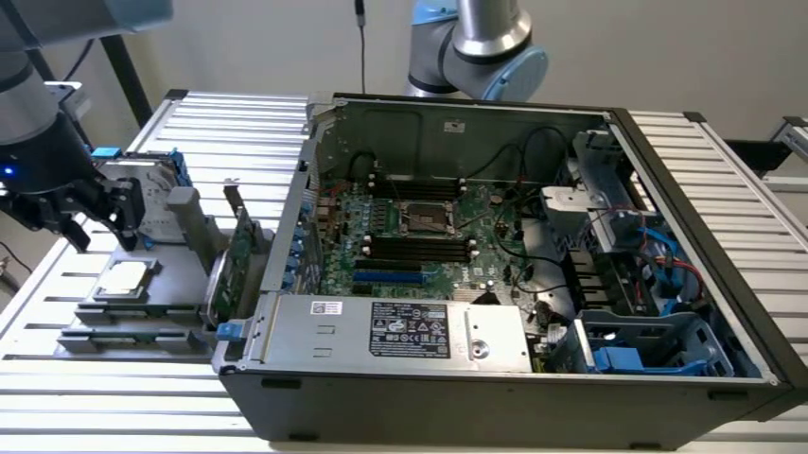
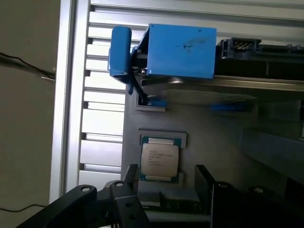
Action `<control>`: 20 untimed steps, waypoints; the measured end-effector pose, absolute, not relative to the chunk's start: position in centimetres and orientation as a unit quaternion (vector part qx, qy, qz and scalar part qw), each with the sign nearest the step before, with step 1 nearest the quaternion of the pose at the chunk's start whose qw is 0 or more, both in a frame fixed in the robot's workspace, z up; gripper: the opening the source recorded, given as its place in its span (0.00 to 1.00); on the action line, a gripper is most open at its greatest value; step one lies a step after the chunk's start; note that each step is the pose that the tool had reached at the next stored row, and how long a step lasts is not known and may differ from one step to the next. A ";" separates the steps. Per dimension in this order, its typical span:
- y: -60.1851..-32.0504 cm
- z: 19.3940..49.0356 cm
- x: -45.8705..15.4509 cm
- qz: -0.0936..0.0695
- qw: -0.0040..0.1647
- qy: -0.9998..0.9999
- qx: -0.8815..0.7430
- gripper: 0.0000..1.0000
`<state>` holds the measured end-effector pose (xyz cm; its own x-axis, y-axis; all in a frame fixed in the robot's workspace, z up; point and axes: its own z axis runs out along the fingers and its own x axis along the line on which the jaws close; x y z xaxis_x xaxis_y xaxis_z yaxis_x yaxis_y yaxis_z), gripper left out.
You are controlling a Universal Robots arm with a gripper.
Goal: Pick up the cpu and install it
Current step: 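Pick up the cpu and move it towards the insertion slot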
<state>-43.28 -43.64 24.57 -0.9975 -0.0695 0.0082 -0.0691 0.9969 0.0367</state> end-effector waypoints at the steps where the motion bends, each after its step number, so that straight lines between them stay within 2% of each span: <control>1: -43.6 24.4 -43.3 -0.018 0.005 -0.999 0.035 0.60; 20: -43.9 20.9 -43.3 -0.018 0.005 -0.999 0.033 0.60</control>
